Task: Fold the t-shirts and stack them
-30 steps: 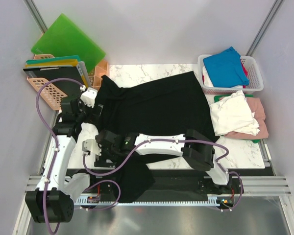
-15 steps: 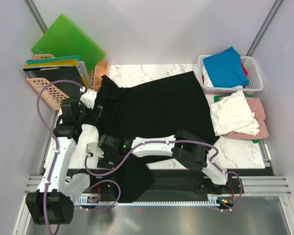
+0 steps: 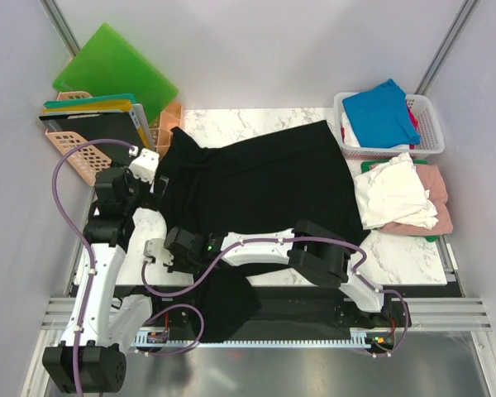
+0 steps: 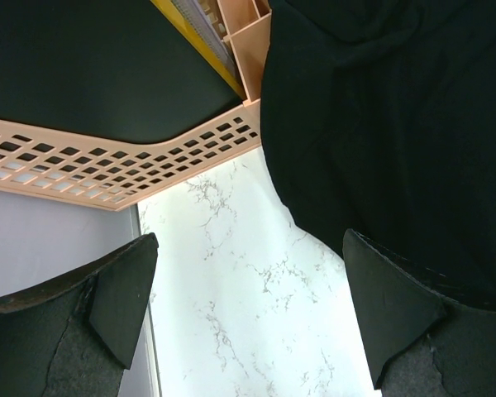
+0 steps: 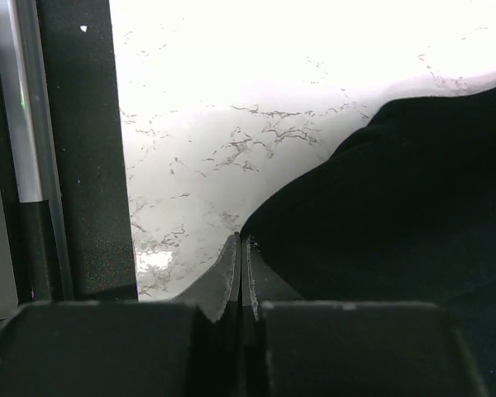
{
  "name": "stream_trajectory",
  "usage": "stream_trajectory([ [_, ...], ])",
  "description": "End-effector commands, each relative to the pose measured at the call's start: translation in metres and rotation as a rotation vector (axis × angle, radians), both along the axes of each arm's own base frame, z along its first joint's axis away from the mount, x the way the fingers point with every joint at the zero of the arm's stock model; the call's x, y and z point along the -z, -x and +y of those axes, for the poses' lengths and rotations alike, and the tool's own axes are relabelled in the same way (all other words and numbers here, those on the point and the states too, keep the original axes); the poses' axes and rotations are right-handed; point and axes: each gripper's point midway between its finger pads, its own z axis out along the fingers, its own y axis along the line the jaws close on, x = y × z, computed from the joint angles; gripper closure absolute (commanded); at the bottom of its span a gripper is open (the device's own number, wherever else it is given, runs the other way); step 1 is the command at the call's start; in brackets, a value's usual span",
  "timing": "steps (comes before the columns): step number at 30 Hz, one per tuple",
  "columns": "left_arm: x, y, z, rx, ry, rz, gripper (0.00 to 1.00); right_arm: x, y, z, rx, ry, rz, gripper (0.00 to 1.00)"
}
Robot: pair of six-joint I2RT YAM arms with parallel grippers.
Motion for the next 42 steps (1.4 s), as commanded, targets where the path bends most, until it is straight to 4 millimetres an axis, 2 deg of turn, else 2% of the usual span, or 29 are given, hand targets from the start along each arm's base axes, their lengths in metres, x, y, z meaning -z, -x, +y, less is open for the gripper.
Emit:
stream_trajectory([
  [1,-0.009,-0.006,0.006,-0.006,-0.037,-0.04,0.0,-0.011,-0.002,0.017,-0.013,-0.055,-0.012,1.0],
  [4,-0.005,-0.01,0.004,-0.007,-0.021,-0.033,0.0,-0.018,0.0,0.028,-0.023,-0.076,-0.019,1.0],
  [5,-0.004,-0.011,0.004,-0.007,-0.019,-0.028,0.0,-0.026,0.001,0.035,-0.029,-0.099,-0.02,1.0],
  [14,0.001,-0.01,0.006,-0.016,-0.022,-0.021,0.0,-0.054,0.03,0.075,-0.126,-0.189,-0.021,1.0],
  [15,0.001,-0.009,0.006,-0.016,-0.025,-0.02,0.0,-0.054,0.036,0.077,-0.14,-0.191,-0.018,0.97],
  [16,0.001,-0.007,0.006,-0.015,-0.031,-0.022,0.0,-0.055,0.039,0.079,-0.154,-0.198,-0.01,0.93],
  [17,0.005,-0.006,0.007,-0.016,-0.033,-0.013,0.0,-0.055,0.042,0.08,-0.163,-0.2,-0.003,0.74],
  [19,0.009,-0.004,0.007,-0.012,-0.037,-0.007,0.0,-0.055,0.046,0.082,-0.172,-0.202,0.001,0.51],
  [20,0.012,-0.002,0.007,-0.012,-0.037,-0.002,0.0,-0.055,0.047,0.082,-0.176,-0.198,0.002,0.32],
  [21,0.014,-0.001,0.007,-0.012,-0.036,0.003,0.0,-0.053,0.05,0.081,-0.186,-0.192,-0.005,0.26],
  [23,0.019,0.0,0.006,-0.015,-0.026,0.01,0.0,-0.052,0.048,0.078,-0.181,-0.182,-0.019,0.17],
  [29,0.02,0.001,0.005,-0.016,-0.012,0.004,0.0,-0.058,0.042,0.063,-0.16,-0.179,-0.071,0.13],
  [31,0.014,0.0,0.005,-0.033,0.004,-0.013,0.0,-0.058,0.032,0.054,-0.111,-0.176,-0.1,0.13],
  [33,-0.001,-0.002,0.009,-0.064,0.015,-0.052,0.0,-0.057,0.025,0.047,-0.071,-0.161,-0.131,0.12],
  [35,-0.02,-0.004,0.007,-0.059,0.032,-0.095,0.0,-0.043,0.019,0.037,-0.052,-0.122,-0.147,0.12],
  [38,-0.04,-0.006,0.007,-0.058,0.035,-0.132,0.0,-0.021,-0.006,0.022,0.034,-0.068,-0.162,0.11],
  [39,-0.043,-0.006,0.007,-0.056,0.031,-0.133,0.0,-0.015,-0.023,0.015,0.078,-0.058,-0.152,0.11],
  [41,-0.049,-0.007,0.008,-0.058,0.027,-0.144,0.0,-0.005,-0.045,0.005,0.142,-0.044,-0.144,0.11],
  [42,-0.05,-0.006,0.008,-0.057,0.025,-0.149,0.0,-0.004,-0.068,-0.005,0.211,-0.045,-0.137,0.11],
])
